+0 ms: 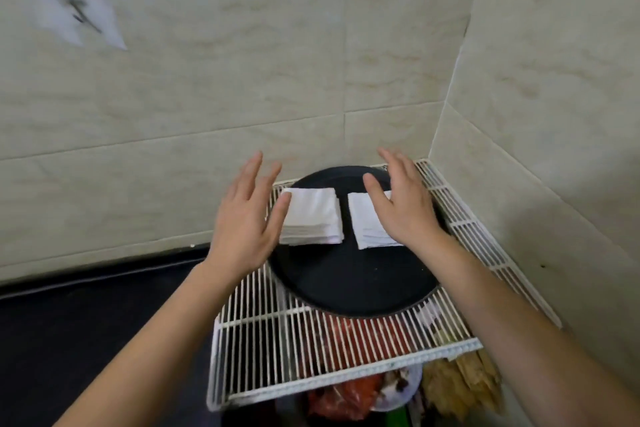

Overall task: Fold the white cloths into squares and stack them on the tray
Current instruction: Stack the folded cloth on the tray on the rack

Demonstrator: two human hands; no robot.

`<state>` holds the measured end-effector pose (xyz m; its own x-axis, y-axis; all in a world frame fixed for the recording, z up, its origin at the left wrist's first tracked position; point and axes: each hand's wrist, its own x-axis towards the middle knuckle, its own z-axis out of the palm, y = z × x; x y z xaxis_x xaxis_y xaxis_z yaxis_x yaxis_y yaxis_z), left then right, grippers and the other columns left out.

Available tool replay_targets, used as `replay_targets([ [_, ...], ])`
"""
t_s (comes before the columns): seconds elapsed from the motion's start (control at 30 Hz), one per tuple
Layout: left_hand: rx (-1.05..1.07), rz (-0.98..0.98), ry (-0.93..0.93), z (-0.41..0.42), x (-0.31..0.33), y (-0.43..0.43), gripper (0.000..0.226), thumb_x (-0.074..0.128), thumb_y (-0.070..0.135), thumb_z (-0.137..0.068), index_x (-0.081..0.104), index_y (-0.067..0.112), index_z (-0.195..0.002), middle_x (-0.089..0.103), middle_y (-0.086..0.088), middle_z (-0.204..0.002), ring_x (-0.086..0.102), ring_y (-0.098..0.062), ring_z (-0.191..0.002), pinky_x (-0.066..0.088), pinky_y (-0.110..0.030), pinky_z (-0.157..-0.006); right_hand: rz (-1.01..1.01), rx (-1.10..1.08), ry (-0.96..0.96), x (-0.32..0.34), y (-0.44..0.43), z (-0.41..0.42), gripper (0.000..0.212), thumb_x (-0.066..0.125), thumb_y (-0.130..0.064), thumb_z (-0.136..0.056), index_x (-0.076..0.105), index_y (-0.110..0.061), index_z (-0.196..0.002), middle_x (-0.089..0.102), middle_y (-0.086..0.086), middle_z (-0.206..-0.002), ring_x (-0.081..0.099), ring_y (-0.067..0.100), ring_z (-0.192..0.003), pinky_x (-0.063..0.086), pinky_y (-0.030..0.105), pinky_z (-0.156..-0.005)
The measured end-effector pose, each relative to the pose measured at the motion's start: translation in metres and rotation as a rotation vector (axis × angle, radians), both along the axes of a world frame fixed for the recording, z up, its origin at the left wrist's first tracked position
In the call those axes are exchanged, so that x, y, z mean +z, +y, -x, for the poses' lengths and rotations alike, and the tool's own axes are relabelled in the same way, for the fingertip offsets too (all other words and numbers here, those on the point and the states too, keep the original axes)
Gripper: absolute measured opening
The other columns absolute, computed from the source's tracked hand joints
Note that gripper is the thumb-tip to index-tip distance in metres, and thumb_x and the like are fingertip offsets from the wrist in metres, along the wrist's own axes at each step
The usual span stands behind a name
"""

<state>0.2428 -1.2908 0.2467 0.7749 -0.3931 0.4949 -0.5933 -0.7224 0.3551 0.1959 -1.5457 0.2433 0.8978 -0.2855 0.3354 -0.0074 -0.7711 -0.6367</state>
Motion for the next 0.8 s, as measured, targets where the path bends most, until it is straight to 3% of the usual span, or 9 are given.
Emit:
replay_targets([
  [0.13,0.231,-0.137,0.024,0.023,-0.009,0.099,0.065,0.025,0.057,-0.099,0.029,0.022,-0.154,0.009,-0.011,-0.165,0.009,-0.028,-0.152,0.022,-0.051,-0.119,0.115,0.191,-0.021,-0.006,0.077,-0.018,0.066,0.039,-0.051,-0.102,0.021,-0.019,-0.157,0.007,0.008,-0.167,0.006,0.022,-0.153,0.011,0.039,-0.123],
  [0.4,0.734,-0.181,0.049,0.121,-0.004,0.310,0.070,0.024,0.058,-0.097,0.029,0.019,-0.155,0.009,-0.014,-0.165,0.006,-0.028,-0.152,0.015,-0.045,-0.120,0.175,0.600,-0.047,-0.005,0.300,-0.035,0.070,0.037,-0.051,-0.102,0.011,-0.020,-0.159,-0.005,0.010,-0.167,0.001,0.026,-0.154,0.006,0.041,-0.123],
  [0.5,0.864,-0.184,0.098,0.165,-0.007,0.381,0.073,0.020,0.062,-0.095,0.025,0.021,-0.156,0.005,-0.013,-0.165,0.004,-0.029,-0.152,0.017,-0.049,-0.120,0.203,0.696,-0.095,-0.004,0.381,-0.019,0.071,0.038,-0.053,-0.101,0.011,-0.021,-0.159,-0.005,0.010,-0.167,0.004,0.028,-0.153,0.011,0.045,-0.123],
  [0.67,1.024,-0.217,0.131,0.246,-0.023,0.501,0.075,0.019,0.068,-0.093,0.019,0.028,-0.157,-0.001,-0.011,-0.166,-0.001,-0.029,-0.153,0.019,-0.056,-0.119,0.269,0.819,-0.189,-0.012,0.521,0.022,0.073,0.036,-0.057,-0.101,0.005,-0.025,-0.159,-0.011,0.006,-0.167,-0.004,0.025,-0.154,0.006,0.043,-0.124],
  [0.8,1.099,-0.258,0.185,0.309,-0.042,0.600,0.073,0.017,0.068,-0.095,0.017,0.029,-0.157,-0.004,-0.010,-0.166,-0.003,-0.030,-0.152,0.017,-0.062,-0.116,0.312,0.868,-0.221,-0.035,0.645,0.067,0.073,0.039,-0.054,-0.101,0.008,-0.022,-0.159,-0.012,0.009,-0.167,-0.005,0.026,-0.154,0.010,0.048,-0.124],
])
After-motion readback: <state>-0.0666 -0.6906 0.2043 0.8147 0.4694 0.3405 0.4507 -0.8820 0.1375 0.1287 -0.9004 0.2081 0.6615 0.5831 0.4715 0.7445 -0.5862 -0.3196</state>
